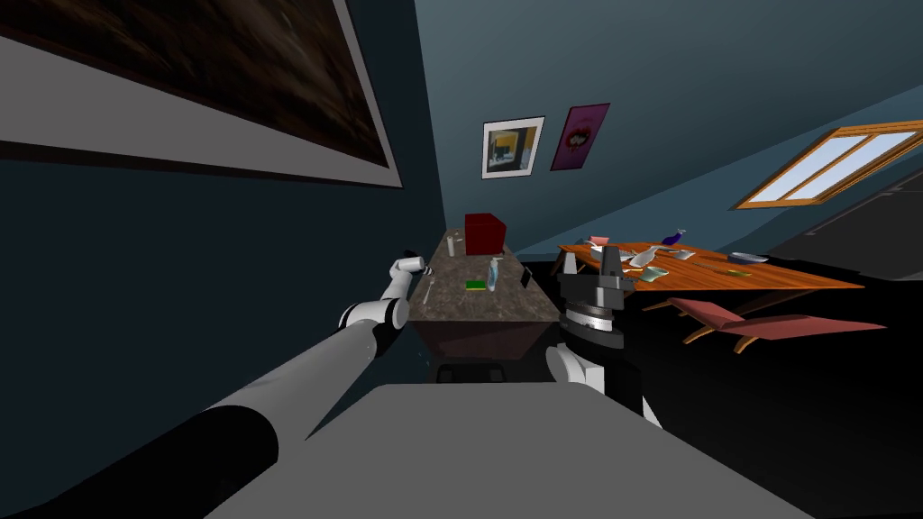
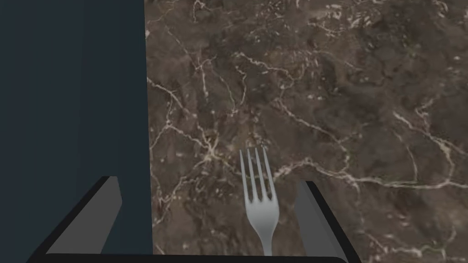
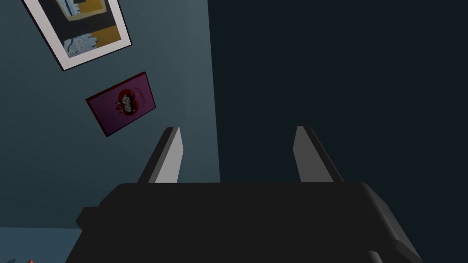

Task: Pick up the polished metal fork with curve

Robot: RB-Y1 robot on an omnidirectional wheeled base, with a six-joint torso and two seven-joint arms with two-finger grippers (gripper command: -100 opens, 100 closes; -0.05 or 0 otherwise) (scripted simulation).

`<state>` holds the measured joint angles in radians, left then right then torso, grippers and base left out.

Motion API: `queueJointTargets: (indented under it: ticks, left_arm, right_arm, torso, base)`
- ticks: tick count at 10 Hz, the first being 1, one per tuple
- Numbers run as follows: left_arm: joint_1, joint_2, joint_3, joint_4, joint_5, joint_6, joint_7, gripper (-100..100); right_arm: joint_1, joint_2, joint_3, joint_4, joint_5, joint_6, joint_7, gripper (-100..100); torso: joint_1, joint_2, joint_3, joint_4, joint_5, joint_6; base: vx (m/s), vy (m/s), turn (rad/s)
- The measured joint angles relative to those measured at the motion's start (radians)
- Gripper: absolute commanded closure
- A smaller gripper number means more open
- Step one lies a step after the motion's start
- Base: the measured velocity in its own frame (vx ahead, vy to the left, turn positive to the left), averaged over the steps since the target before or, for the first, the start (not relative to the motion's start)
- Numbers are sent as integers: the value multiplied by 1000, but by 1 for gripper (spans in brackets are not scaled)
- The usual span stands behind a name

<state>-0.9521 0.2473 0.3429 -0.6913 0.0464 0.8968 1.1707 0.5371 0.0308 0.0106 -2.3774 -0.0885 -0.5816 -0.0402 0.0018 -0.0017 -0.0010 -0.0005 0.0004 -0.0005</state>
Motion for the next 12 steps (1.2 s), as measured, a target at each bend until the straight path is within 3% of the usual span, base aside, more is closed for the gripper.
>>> queueJointTargets:
  ticks: [6,12]
  left_arm:
    - [-35,-2,4,102,10,78,76,-100]
    - [-65,1,6,187,18,110,117,-100]
  right_arm:
    - [0,0,0,0,0,0,0,0]
    - [0,0,0,0,0,0,0,0]
  torso:
    - [0,0,0,0,0,0]
    - [-1,0,0,0,0,0]
  base:
    - [21,20,-12]
    - [14,14,-11]
